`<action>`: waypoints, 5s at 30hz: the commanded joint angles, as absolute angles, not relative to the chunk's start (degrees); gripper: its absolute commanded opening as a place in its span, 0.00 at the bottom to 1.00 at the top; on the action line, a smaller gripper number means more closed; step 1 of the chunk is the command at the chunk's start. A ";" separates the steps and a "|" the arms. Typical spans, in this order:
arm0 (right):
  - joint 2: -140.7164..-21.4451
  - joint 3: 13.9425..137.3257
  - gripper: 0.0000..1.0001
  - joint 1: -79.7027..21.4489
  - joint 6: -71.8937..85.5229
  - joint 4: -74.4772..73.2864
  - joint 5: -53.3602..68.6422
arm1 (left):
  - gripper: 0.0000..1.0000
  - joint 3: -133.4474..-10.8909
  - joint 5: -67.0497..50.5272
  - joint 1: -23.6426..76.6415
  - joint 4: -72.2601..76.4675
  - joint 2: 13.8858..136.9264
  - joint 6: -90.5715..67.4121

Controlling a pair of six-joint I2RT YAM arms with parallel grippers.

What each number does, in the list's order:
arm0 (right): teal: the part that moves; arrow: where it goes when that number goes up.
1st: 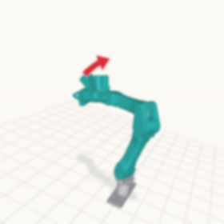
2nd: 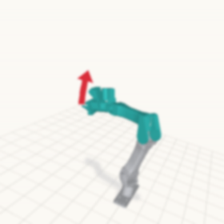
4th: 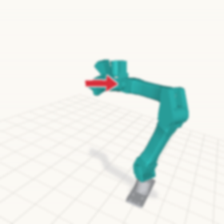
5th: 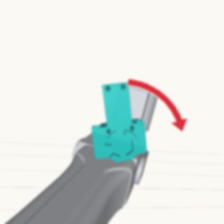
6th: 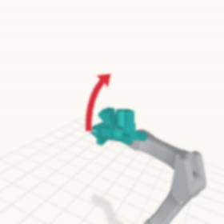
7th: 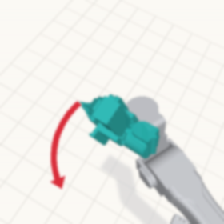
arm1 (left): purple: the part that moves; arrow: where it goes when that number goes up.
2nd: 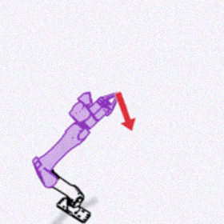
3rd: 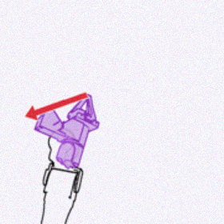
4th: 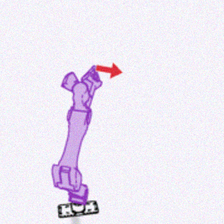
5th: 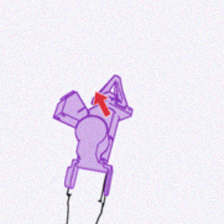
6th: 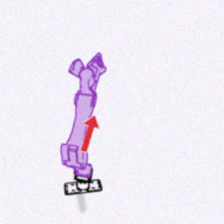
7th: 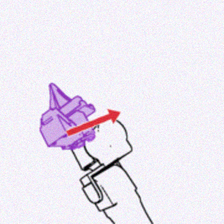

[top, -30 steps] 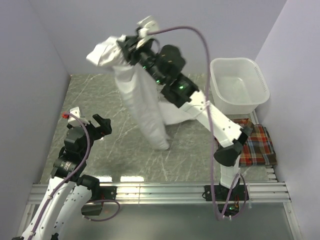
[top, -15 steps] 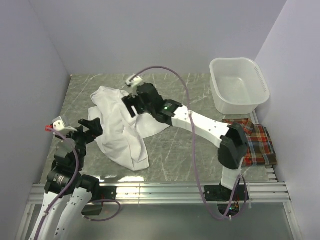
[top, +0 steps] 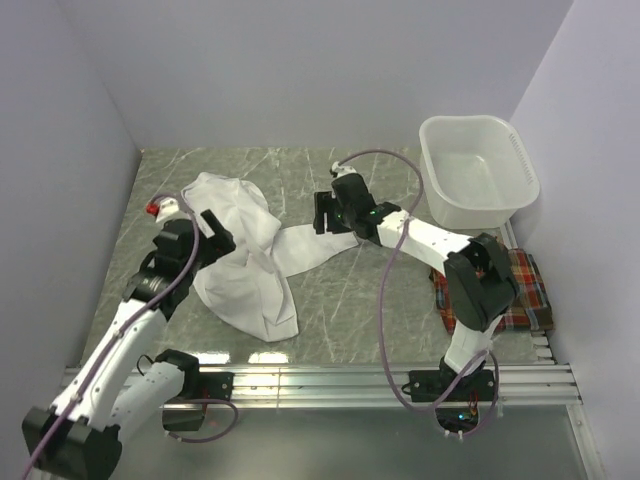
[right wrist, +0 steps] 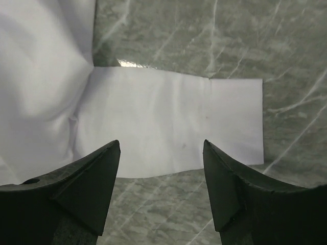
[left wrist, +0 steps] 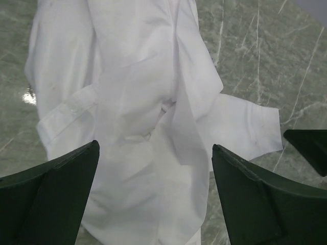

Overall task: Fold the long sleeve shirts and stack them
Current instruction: Flatten the shirt out

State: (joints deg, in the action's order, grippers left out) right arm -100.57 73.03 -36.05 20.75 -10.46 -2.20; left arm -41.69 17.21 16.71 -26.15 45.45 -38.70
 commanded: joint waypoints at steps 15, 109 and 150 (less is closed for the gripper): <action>-106.27 67.50 0.66 -35.07 27.42 -2.90 4.57 | 0.68 -59.23 10.37 16.87 -15.82 82.87 -44.12; -110.40 76.47 0.00 -27.79 20.74 -29.97 -16.00 | 0.01 -102.20 14.51 14.50 -18.28 86.20 -30.15; -83.67 59.85 0.65 -38.66 9.76 -15.56 5.52 | 0.74 -58.36 -15.27 14.15 -45.55 40.58 -46.14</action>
State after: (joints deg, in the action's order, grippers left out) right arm -83.05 56.55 -34.98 14.59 -18.50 2.59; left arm -59.90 -11.16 14.37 -52.23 35.70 -48.10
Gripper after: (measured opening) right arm 0.646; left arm 0.759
